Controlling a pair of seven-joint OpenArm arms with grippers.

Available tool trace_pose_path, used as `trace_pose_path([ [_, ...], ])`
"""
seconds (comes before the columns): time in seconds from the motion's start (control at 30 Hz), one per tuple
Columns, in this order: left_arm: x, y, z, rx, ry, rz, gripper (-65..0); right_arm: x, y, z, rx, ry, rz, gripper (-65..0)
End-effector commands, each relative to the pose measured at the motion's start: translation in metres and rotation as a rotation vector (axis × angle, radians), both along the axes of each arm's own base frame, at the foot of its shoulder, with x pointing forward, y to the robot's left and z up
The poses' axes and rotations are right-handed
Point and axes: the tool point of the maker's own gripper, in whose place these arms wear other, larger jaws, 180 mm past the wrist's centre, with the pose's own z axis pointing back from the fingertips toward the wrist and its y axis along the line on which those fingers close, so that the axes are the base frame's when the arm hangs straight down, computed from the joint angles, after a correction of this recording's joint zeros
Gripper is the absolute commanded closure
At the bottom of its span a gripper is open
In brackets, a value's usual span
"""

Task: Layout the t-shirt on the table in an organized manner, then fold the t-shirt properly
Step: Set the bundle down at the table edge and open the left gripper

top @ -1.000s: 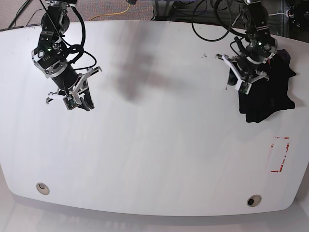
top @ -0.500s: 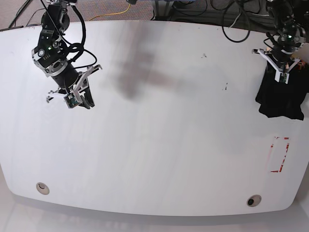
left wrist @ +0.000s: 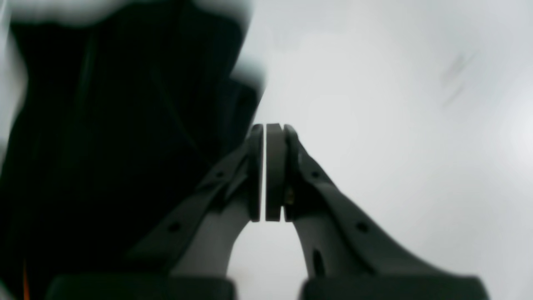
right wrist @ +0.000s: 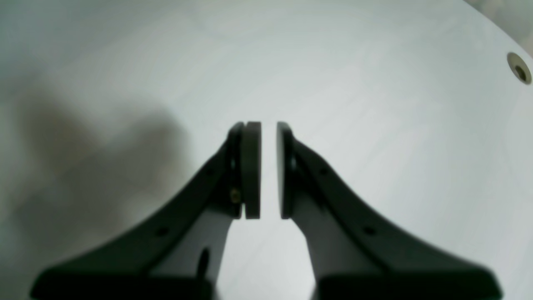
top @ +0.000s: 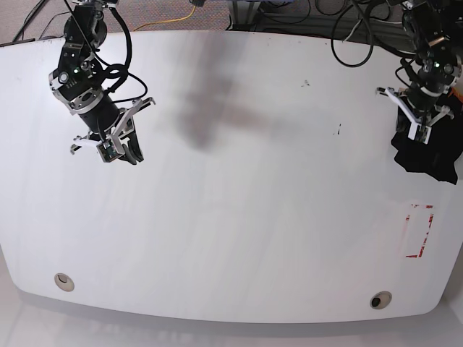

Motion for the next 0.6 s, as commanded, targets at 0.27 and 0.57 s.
trace_pose_path([
  [0.27, 0.06, -0.004, 0.013, -0.082, -0.079, 0.076, 0.0, 0.002, 0.003, 0.016, 0.011, -0.055, 0.014, -6.2],
  [0.57, 0.072, 0.015, -0.01, -0.122, -0.019, 0.121, 0.0, -0.002, 0.002, 0.012, 0.01, -0.042, 0.01, -6.2],
])
